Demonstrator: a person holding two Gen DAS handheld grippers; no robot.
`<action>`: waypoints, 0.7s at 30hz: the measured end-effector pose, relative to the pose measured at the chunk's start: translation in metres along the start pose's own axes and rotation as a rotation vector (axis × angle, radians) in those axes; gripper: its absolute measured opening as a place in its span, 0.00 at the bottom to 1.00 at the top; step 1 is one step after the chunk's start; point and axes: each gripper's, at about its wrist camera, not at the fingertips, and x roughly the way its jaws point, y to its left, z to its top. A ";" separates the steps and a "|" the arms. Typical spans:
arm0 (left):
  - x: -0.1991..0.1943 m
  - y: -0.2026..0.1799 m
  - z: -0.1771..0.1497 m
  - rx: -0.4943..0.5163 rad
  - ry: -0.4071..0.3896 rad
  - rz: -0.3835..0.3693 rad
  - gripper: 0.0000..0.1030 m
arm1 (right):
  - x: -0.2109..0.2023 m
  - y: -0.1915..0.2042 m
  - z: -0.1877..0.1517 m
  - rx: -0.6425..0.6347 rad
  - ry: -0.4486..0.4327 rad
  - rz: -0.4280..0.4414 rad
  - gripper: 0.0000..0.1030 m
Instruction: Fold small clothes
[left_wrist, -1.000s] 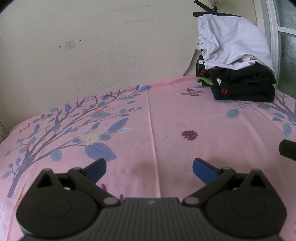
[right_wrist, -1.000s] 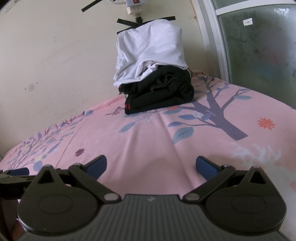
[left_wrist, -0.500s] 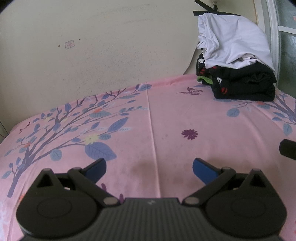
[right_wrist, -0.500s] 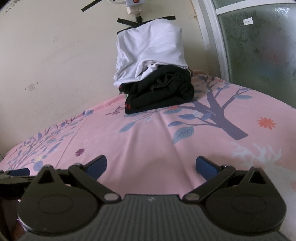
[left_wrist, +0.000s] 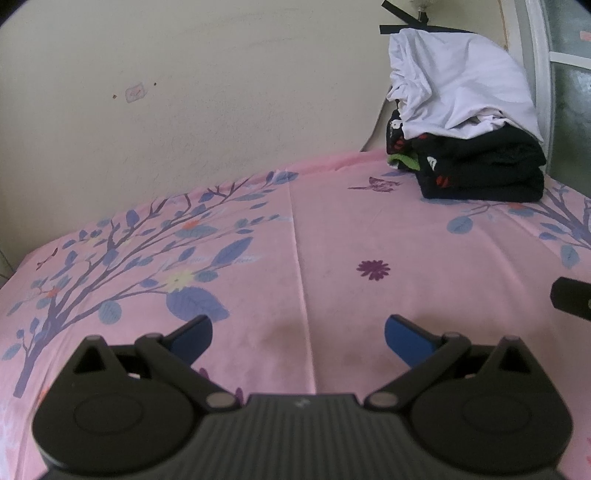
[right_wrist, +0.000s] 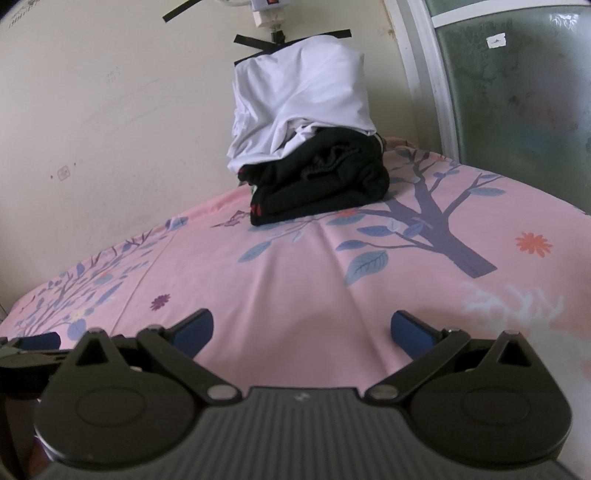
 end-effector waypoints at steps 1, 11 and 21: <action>-0.001 0.000 0.000 -0.001 -0.004 -0.002 1.00 | 0.000 0.000 0.000 0.000 0.000 0.000 0.94; -0.002 0.002 0.001 -0.015 -0.017 -0.021 1.00 | 0.000 0.000 0.001 0.000 0.000 0.000 0.94; 0.000 0.003 0.002 -0.023 -0.002 -0.008 1.00 | 0.001 -0.001 0.001 0.000 0.001 0.002 0.94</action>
